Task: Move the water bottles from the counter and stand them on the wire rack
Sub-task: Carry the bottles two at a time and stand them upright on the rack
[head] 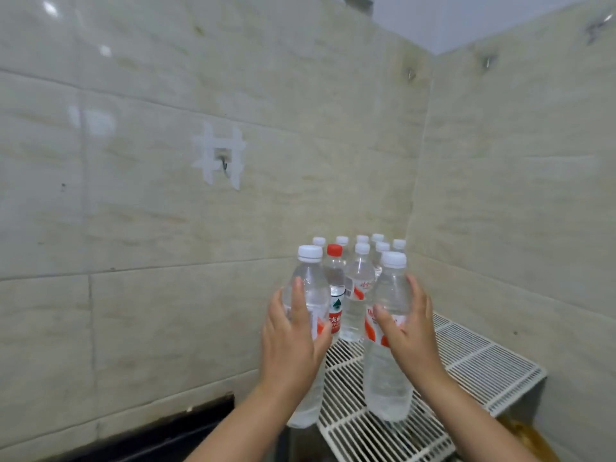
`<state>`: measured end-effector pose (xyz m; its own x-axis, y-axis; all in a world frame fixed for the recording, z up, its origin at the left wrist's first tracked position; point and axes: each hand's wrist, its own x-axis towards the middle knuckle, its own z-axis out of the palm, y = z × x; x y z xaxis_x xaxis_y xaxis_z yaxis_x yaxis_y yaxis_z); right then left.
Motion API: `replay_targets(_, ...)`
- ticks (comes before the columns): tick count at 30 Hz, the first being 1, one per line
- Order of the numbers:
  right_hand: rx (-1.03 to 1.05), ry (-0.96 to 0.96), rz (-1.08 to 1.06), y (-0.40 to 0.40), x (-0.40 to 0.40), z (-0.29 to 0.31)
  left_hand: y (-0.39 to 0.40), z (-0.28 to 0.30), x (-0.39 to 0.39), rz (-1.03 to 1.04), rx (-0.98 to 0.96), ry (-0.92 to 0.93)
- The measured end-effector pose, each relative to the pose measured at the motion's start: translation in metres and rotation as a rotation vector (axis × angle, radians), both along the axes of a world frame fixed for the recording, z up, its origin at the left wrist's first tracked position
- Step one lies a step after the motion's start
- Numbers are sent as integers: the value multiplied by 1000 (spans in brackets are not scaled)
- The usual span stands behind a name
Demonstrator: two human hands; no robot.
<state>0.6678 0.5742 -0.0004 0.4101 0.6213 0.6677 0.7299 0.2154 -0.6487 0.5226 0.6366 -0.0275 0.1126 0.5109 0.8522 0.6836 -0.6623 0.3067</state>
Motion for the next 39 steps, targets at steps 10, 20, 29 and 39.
replay_targets(10,2,16,137,105,118,-23,54,-2,122,142,-71,33)
replay_targets(20,4,43,318,145,148,-40,78,-22,188,256,-200,-72)
replay_targets(29,-134,-61,349,137,176,-28,69,-23,175,236,-222,-140)
replay_targets(39,-412,-610,650,144,205,66,88,73,178,332,-471,86)
